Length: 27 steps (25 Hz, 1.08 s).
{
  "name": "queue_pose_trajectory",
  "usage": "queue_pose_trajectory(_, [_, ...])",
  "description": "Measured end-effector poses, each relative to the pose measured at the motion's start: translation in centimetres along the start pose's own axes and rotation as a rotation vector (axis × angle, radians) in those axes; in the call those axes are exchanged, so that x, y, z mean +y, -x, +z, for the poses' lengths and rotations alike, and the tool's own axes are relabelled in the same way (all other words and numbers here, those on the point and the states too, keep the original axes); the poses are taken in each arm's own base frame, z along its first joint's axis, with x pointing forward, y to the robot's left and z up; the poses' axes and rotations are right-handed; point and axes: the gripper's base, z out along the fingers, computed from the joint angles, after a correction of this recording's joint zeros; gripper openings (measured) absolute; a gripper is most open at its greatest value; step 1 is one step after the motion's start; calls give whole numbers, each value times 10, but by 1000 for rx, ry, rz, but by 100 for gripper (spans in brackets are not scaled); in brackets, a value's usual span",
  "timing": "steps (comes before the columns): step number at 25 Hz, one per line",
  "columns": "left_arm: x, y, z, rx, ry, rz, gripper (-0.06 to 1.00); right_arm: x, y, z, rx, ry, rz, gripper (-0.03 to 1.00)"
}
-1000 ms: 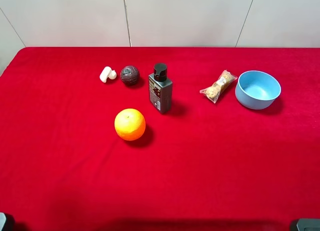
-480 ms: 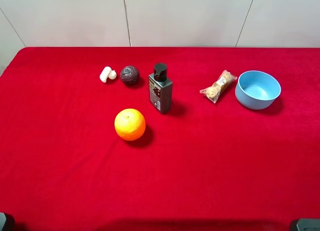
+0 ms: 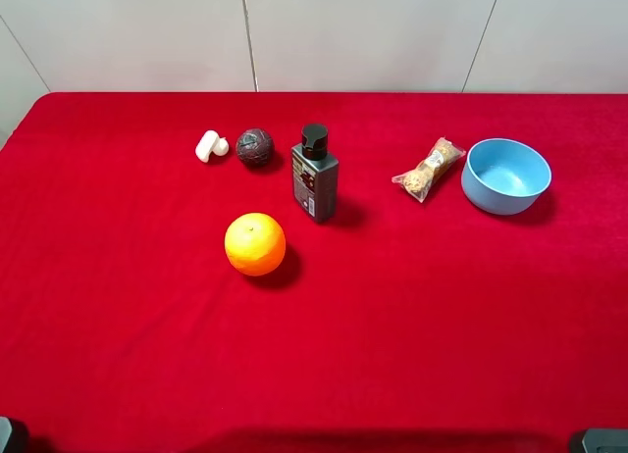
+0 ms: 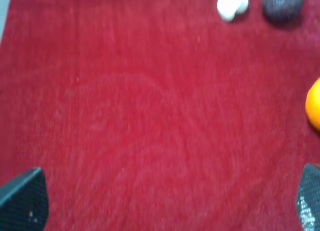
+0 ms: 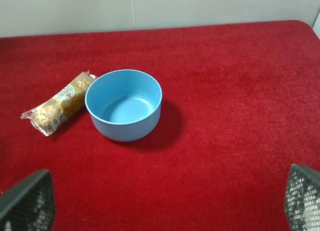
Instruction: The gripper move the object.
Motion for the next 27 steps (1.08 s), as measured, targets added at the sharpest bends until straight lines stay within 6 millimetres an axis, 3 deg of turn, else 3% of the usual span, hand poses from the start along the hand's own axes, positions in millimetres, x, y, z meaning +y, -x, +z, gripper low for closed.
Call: queue_pose_trajectory(27, [0, -3, -4, -35, 2, 25, 99, 0, 0, 0, 0, 0, 0, 69])
